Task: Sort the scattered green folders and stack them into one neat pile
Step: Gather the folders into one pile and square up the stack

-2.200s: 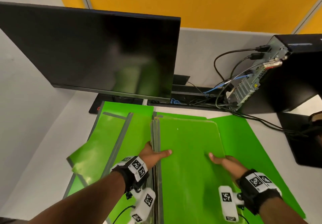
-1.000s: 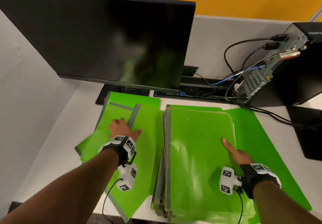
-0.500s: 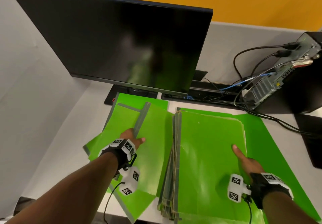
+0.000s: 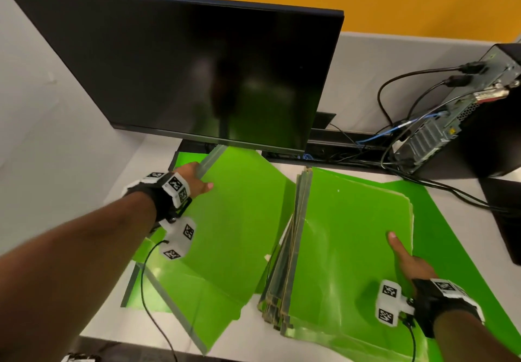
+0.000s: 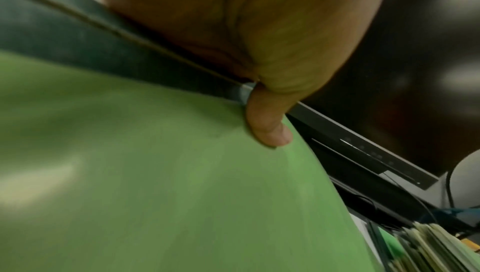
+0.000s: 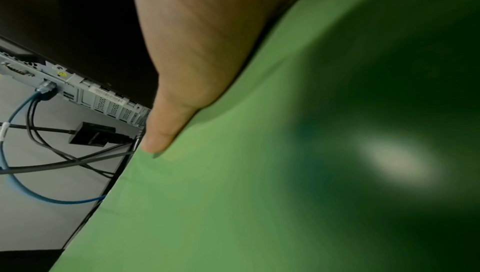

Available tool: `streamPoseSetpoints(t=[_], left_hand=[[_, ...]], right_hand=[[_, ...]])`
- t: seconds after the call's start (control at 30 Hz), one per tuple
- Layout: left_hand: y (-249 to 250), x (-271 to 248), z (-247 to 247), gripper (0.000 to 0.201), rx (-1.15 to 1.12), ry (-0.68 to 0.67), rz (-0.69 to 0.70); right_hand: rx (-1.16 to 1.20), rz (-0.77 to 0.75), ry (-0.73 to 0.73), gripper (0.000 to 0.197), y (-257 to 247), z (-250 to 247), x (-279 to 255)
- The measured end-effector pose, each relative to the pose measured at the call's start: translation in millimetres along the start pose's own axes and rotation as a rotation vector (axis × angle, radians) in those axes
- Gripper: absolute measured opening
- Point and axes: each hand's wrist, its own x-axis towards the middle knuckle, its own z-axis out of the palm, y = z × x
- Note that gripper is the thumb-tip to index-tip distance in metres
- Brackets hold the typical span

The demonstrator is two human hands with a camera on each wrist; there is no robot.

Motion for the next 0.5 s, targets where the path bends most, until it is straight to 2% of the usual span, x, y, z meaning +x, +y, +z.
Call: streamPoseSetpoints(t=[0.1,0.2,0.3,0.4,0.5], left_hand=[[-17.5,3.5,-16.2,0.061,0.007,-0.061,-0.013],[-39.3,1.9,-13.8,0.062,0.041,-0.094,-0.006],[-55.9,3.8,5.8,0.058,0.044,-0.057,-0.02],[-62.2,6.9,24.4,0.08,0.079,-0.068,-0.035],[-58.6,11.5,28.4,0.082,0.084,-0.087,-0.03]], right_hand=[[-0.002,0.006,-0.003,0.117,1.0,-2.5,-1.1],[-0.014,-0.003,0.006,0.146,-1.1,-3.9,-1.4],[-0.054,-0.004,-0.027,0.168,-2.4,-4.4,1.9],[-0.089,-0.009,-0.041,0.172,-3.2,-3.9,4.1],[-0.129,-0.018,-0.018,0.163,-2.6,-3.4,6.8]])
